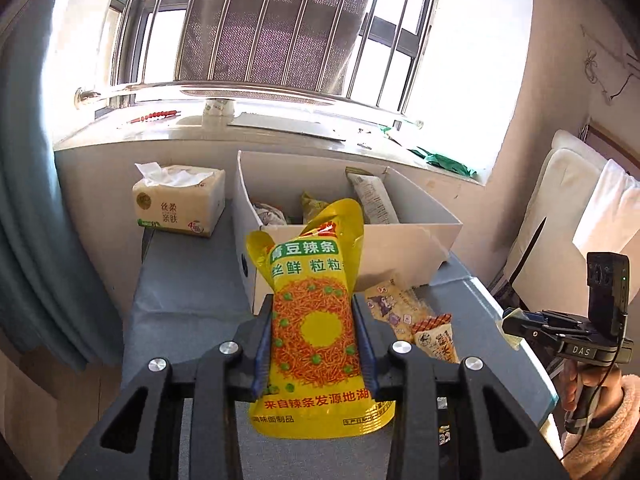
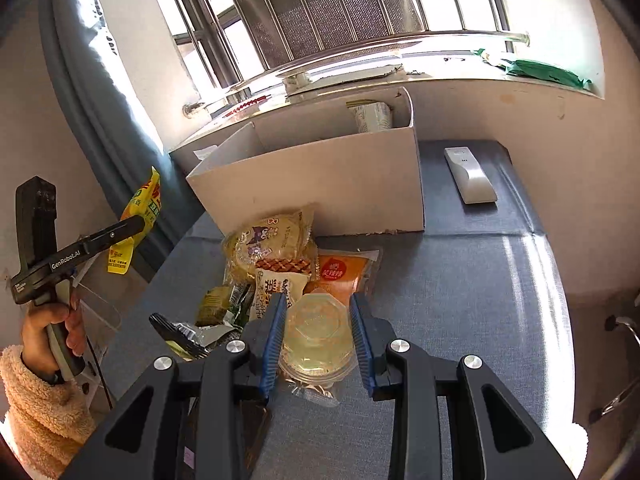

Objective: Organize snacks
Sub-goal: 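Grasp the yellow pea-noodle pouch with the left tool while the right tool grasps the jelly cup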

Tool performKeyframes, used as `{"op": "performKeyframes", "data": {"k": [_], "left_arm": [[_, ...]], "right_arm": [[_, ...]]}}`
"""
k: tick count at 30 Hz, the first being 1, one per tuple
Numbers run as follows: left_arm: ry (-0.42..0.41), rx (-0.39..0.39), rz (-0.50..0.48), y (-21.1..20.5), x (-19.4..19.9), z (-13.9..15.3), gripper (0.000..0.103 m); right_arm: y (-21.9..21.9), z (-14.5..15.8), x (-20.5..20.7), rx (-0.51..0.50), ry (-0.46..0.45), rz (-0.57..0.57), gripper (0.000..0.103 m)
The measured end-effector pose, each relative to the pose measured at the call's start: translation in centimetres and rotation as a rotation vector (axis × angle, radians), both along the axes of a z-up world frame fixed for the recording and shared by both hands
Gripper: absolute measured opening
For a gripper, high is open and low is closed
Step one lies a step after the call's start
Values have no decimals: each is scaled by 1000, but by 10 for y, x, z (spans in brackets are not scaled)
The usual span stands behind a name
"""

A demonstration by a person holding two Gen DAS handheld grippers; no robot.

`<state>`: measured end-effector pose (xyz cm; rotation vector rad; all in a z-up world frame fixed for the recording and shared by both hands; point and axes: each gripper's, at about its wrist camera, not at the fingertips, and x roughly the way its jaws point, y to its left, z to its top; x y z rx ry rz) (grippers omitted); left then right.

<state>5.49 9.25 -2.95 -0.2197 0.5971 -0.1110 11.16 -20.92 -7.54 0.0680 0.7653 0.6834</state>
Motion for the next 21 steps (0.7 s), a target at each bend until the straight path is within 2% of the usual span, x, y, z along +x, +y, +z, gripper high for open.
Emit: {"op": "performKeyframes", "data": {"k": [4, 7, 12, 16, 17, 18, 19, 20, 21], "left_arm": [[-47, 1, -28, -7, 38, 37, 39], [-24, -20, -43, -10, 82, 53, 39], [65, -8, -47, -20, 151, 46, 39], [106, 12, -38, -22, 177, 32, 40], [122, 11, -29, -21, 179, 27, 47], [143, 6, -26, -20, 182, 24, 69], [155, 9, -13, -19, 181, 20, 78], [143, 17, 9, -17, 177, 19, 95], [131, 22, 21, -16, 173, 20, 103]], "right_arm": [[21, 38, 32, 1, -60, 13, 35], [40, 62, 69, 4, -69, 18, 35], [70, 71, 137, -46, -15, -26, 35], [81, 66, 172, -105, 12, -57, 35], [81, 65, 177, -117, 11, -62, 36], [81, 64, 182, -125, 15, -65, 37], [79, 63, 187, -130, 26, -74, 54], [77, 62, 192, -128, 43, -92, 71], [73, 62, 193, -107, 52, -106, 101]]}}
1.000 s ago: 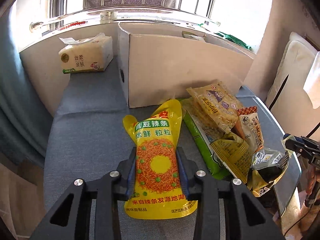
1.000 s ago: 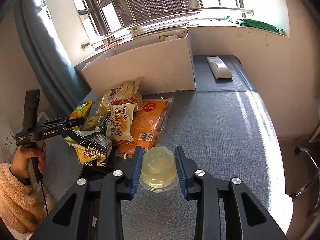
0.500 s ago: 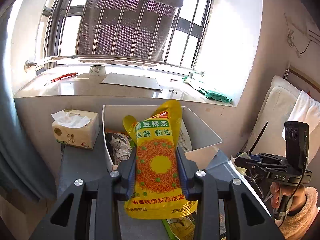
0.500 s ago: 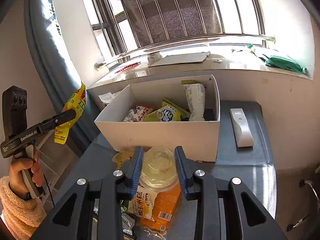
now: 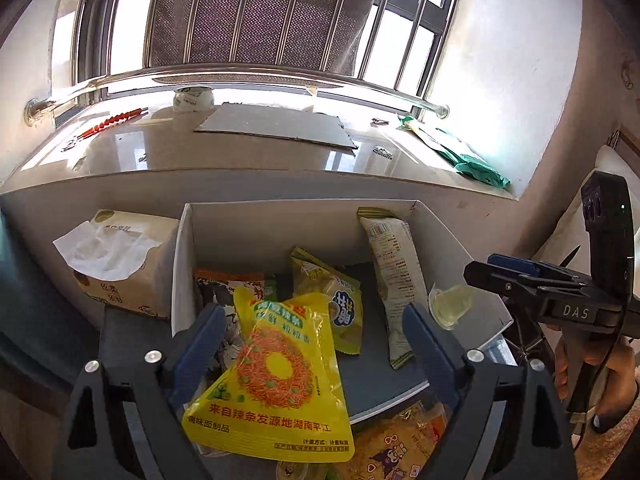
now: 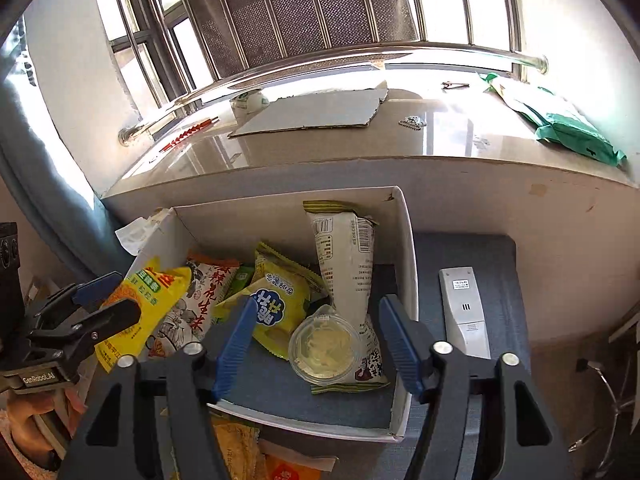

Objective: Organize snacks
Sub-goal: 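Grasp the yellow pea-noodle pouch with the left tool while the right tool grasps the jelly cup, then release the pouch and jelly cup into the white box, then grasp the black-and-yellow chip bag with the right tool while the left tool grasps the olive bag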

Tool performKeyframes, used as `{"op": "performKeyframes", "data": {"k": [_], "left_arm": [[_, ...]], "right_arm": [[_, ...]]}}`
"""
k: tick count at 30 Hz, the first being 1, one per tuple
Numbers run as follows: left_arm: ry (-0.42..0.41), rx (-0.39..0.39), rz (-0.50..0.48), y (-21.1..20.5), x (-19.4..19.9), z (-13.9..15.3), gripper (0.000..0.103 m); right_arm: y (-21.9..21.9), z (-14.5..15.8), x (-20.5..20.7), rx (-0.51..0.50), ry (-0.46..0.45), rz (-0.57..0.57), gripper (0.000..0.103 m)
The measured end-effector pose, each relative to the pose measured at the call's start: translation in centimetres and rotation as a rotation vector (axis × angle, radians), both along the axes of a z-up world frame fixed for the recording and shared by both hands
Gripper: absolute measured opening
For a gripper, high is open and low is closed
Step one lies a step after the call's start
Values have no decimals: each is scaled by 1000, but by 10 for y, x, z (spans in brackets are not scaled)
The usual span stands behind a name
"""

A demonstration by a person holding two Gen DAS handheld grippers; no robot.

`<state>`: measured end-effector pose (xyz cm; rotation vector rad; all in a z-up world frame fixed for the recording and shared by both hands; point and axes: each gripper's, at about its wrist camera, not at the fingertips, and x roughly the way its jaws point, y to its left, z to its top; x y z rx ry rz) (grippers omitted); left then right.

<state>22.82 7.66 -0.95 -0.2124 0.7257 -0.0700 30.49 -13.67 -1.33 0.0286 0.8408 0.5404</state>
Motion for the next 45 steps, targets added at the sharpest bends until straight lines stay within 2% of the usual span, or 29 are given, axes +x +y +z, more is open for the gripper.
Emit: {"op": "performKeyframes", "data": {"k": [3, 6, 9, 15, 18, 25, 29, 32, 34, 37, 39, 45], "left_arm": [[-16, -9, -8, 4, -10, 5, 103], [-34, 21, 5, 4, -20, 14, 103], [-56, 66, 13, 2, -32, 24, 103], [-107, 57, 14, -2, -66, 33, 103], [-131, 80, 3, -7, -88, 31, 103], [-166, 72, -8, -19, -146, 14, 103], [-167, 68, 20, -21, -179, 0, 103], [-142, 19, 4, -23, -200, -18, 103], [-115, 15, 17, -27, -210, -33, 103], [-81, 17, 17, -35, -222, -53, 103], [-68, -16, 11, -38, -228, -62, 103], [-40, -29, 28, -41, -238, -74, 103]], "right_arm": [[-16, 7, -10, 93, -49, -11, 103], [-19, 13, -21, 106, -97, -19, 103], [-19, 18, -31, 123, -98, 3, 103], [-23, 23, -69, 128, -126, 66, 103], [-28, 19, -98, 131, -135, 118, 103], [-50, -13, -167, 113, -168, 167, 103], [-64, -34, -203, 121, -159, 175, 103], [-73, -53, -226, 128, -141, 157, 103], [-77, -66, -239, 134, -123, 144, 103], [-75, -84, -256, 113, -102, 164, 103], [-70, -92, -263, 73, -93, 192, 103], [-57, -96, -268, 26, -109, 242, 103]]}}
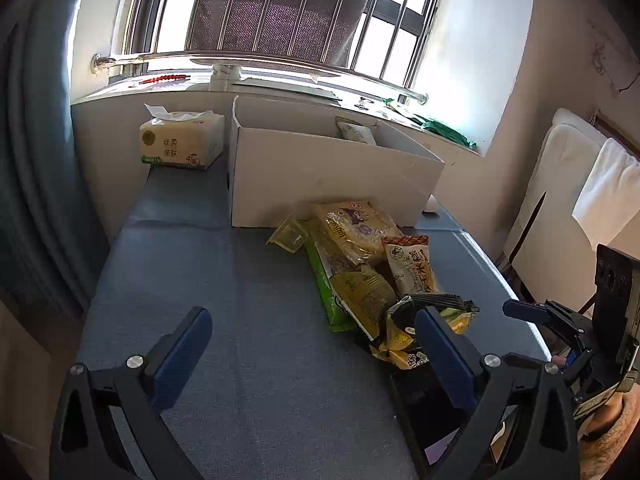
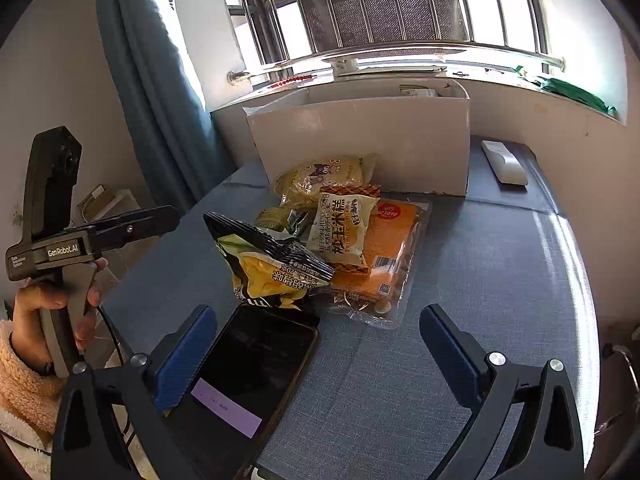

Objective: Organize snacks
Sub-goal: 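Grasp the black-and-yellow chip bag with the right tool while the left tool grasps the olive bag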

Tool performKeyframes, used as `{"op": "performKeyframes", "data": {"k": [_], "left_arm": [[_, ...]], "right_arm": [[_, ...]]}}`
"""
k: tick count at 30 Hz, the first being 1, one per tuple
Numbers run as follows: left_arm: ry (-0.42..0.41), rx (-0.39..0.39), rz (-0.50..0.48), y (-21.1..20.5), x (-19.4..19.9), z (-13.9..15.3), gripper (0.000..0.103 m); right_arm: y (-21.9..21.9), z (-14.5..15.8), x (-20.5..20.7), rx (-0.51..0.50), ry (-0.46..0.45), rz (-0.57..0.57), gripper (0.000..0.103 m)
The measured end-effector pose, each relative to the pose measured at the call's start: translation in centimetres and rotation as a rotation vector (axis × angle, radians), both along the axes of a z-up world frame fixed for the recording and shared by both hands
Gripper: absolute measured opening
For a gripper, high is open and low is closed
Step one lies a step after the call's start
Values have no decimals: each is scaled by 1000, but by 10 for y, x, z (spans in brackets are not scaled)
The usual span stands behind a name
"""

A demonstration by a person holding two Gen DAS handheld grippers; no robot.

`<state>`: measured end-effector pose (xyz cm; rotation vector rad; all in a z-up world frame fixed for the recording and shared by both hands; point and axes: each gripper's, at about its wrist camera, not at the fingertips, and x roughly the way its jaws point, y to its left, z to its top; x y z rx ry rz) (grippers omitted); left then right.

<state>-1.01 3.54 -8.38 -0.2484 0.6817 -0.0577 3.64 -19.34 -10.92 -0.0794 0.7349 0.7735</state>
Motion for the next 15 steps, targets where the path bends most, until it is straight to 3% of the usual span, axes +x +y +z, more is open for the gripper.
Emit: {"op": "performKeyframes", "data": {"k": [5, 15], "left_arm": [[-4, -11, -1, 3, -7, -1, 103], [-2, -62, 83, 32, -25, -7, 103]], "right_arm": [[27, 2, 6, -87, -70, 76, 103], [79, -12, 17, -197, -85, 265, 103]]}}
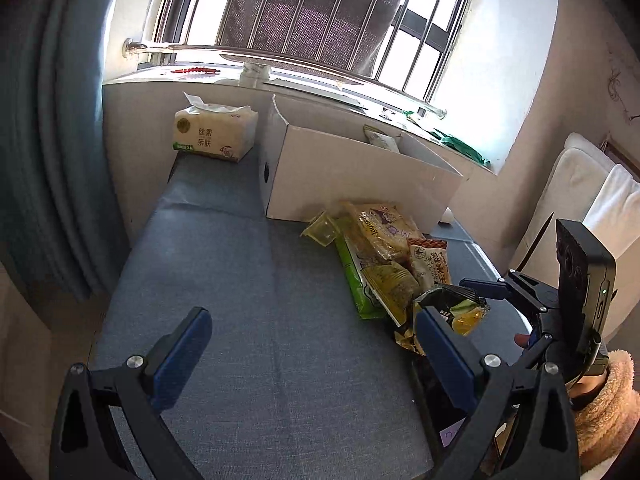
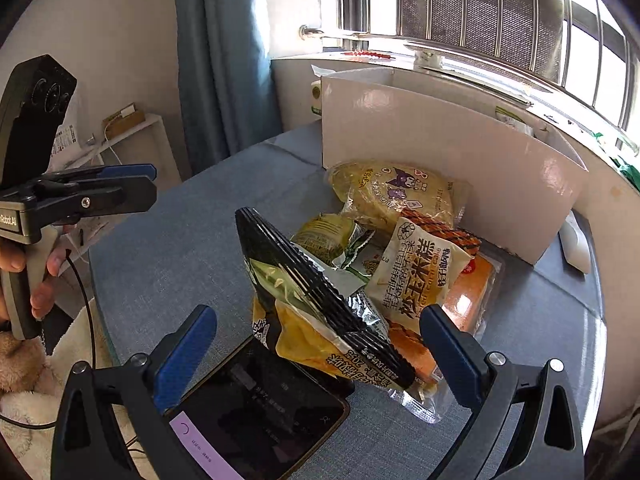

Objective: Organize snacks
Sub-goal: 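Grasp the black-and-yellow chip bag with the right tool while the left tool grasps the olive bag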

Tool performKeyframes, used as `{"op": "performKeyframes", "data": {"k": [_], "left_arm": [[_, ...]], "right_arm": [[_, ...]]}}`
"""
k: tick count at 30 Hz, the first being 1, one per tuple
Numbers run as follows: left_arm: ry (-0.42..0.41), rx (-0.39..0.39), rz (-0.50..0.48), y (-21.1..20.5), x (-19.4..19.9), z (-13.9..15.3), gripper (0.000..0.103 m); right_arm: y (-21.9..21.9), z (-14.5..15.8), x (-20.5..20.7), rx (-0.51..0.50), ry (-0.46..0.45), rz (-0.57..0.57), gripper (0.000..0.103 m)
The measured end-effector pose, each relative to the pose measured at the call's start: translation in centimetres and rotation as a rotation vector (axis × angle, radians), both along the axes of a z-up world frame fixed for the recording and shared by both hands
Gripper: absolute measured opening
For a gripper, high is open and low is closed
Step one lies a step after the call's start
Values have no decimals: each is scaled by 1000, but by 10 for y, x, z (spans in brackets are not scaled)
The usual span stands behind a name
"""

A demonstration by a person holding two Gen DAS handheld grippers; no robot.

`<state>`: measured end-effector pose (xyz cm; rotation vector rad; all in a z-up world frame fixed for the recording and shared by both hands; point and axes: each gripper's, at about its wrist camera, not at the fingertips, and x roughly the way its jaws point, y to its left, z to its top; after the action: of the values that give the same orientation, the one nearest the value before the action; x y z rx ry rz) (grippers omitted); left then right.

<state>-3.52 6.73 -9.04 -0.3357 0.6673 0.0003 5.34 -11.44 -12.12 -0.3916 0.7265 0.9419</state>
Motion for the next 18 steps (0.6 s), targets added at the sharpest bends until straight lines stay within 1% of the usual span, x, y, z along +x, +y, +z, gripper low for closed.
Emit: {"op": "performKeyframes", "data": {"k": [3, 4, 5, 6, 9, 11, 12, 13, 15, 18], "left_arm": [[1, -19, 17, 7, -4, -2, 103], [3, -18, 17, 8, -4, -3, 103], [6, -13, 18, 8, -5, -4, 103], [8, -8, 19, 8, -5, -5, 103], [14, -9, 13, 7, -4, -7, 103], [16, -9, 8, 5, -3, -9, 103], [17, -8, 5, 4, -2, -9, 103], [18, -6, 2, 2, 0, -10, 103], [23, -3, -4, -1, 3, -10, 103], [30, 10, -21, -7, 8, -10, 103]], "right_arm": [[9, -9, 4, -11, 47, 28, 103], [11, -12, 5, -11, 72, 40, 97], [12, -14, 4, -24, 75, 38, 89], [14, -15, 4, -48, 51, 34, 66], [7, -9, 0, -10, 57, 51, 54], [0, -2, -1, 23, 53, 43, 49], [-5, 3, -2, 48, 41, 34, 39], [-10, 7, -3, 67, 32, 23, 35], [-19, 16, -5, 110, 15, -2, 33], [-41, 30, -4, 209, 58, -27, 31]]}}
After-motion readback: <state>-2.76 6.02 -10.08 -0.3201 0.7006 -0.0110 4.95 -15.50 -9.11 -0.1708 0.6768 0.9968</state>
